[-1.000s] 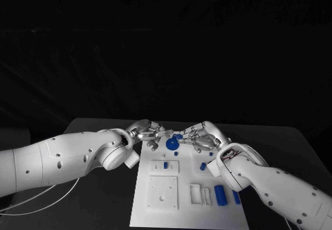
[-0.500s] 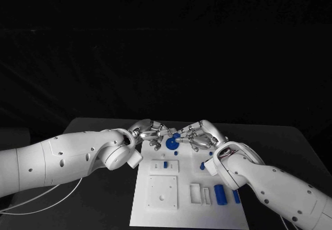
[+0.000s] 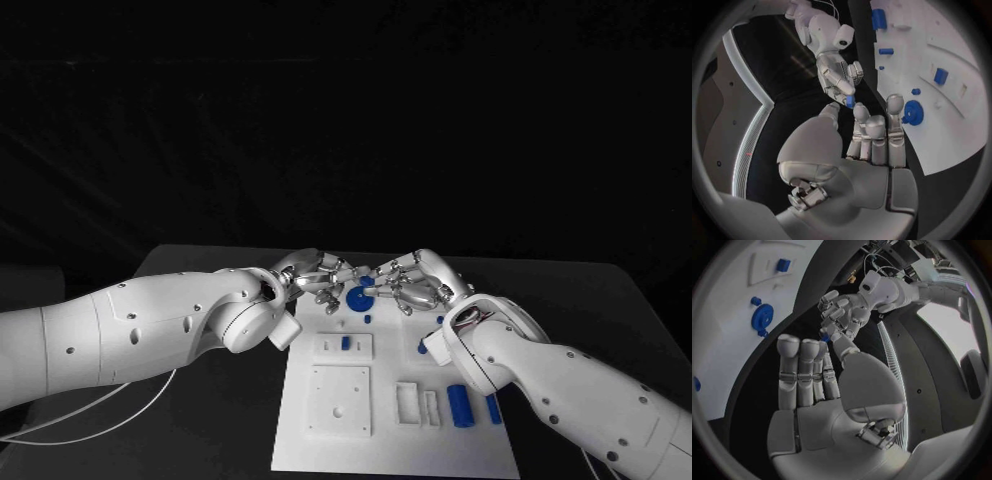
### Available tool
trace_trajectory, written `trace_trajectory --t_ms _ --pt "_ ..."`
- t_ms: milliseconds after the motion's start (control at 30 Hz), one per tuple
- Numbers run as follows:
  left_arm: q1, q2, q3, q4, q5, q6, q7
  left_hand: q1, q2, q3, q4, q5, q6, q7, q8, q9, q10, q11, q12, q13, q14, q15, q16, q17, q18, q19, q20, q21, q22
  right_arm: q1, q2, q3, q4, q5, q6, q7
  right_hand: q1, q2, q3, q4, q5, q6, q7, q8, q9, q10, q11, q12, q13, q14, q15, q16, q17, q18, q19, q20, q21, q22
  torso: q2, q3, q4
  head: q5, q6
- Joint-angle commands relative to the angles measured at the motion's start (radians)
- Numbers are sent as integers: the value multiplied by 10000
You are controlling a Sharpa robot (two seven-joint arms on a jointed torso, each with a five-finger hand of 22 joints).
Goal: Assemble the parts on the task board
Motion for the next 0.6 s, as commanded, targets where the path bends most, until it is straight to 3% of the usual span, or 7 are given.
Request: trace_trajectory --t_ms 33,400,600 --pt "-2 41 7 12 168 310 0 9 157 -32 -142 76 72 17 -27 11 44 6 -39 17 17 22 16 18 137 -21 24 51 174 4 24 6 -1 -49 159 7 -24 95 62 14 46 264 -166 34 107 26 -45 -62 7 40 -3 -50 17 -150 45 -50 -64 628 0 -6 3 0 2" --pt "-2 60 7 0 219 562 -69 118 349 -62 -471 171 117 -14 -27 19 43 -13 -62 17 8 8 4 19 126 -33 13 59 172 13 42 8 -27 -49 159 11 -25 95 79 11 52 260 -162 33 106 31 -44 -72 -1 43 -3 -63 20 -150 55 -50 -72 630 -1 -4 7 2 -29" --pt "-2 72 8 -9 354 599 18 193 511 68 -658 498 121 -91 135 183 65 -72 -75 22 31 -39 14 63 91 -28 -33 81 172 14 39 8 -32 -45 179 15 -36 88 82 15 79 257 -162 34 106 24 -43 -78 -5 43 -2 -70 21 -149 54 -50 -104 625 -2 -7 5 6 -47"
